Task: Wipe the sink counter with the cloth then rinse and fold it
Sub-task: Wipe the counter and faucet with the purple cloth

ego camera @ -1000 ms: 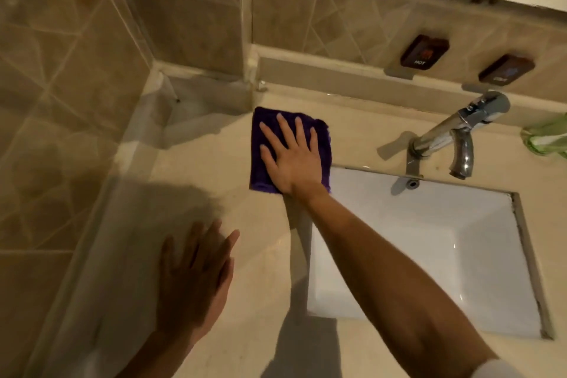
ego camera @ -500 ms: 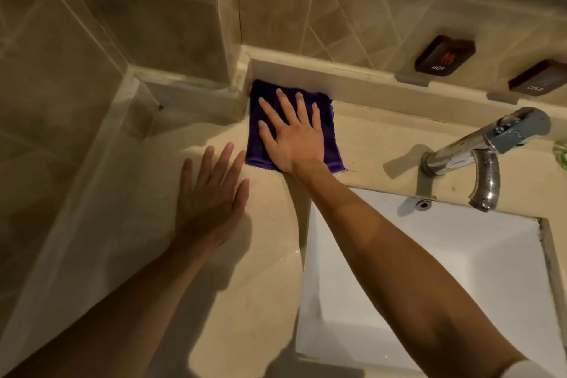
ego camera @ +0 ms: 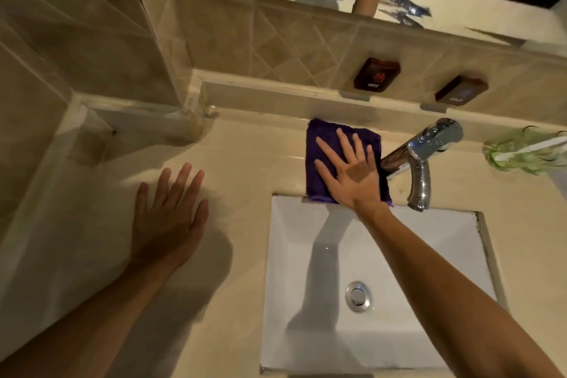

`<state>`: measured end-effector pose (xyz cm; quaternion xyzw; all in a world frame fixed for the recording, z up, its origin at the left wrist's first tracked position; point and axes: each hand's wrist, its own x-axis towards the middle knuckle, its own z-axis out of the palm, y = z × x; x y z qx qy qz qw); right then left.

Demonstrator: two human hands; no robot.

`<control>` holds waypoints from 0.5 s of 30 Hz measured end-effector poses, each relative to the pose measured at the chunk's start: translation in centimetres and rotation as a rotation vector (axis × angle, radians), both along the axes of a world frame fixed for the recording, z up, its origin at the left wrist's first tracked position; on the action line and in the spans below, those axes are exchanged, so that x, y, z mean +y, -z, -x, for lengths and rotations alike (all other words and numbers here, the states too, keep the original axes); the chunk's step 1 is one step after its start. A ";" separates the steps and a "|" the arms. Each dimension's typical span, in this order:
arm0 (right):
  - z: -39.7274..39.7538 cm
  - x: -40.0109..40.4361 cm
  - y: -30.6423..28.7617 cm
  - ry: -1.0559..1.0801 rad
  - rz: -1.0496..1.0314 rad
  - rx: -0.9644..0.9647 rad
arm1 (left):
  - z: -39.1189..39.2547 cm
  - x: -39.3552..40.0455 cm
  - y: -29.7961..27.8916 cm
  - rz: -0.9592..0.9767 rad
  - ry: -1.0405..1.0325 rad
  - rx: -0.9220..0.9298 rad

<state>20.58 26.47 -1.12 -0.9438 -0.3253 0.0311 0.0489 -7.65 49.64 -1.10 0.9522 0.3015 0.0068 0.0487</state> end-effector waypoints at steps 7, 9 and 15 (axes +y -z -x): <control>2.5 3.5 0.0 0.014 0.040 0.035 | -0.4 -0.3 0.9 -0.028 -0.017 0.017; 4.8 6.8 -0.2 -0.023 -0.001 0.020 | -0.3 -0.3 0.8 -0.044 -0.005 0.022; 9.6 15.7 -0.5 -0.223 -0.007 0.120 | -0.3 -0.1 1.0 -0.049 0.008 0.034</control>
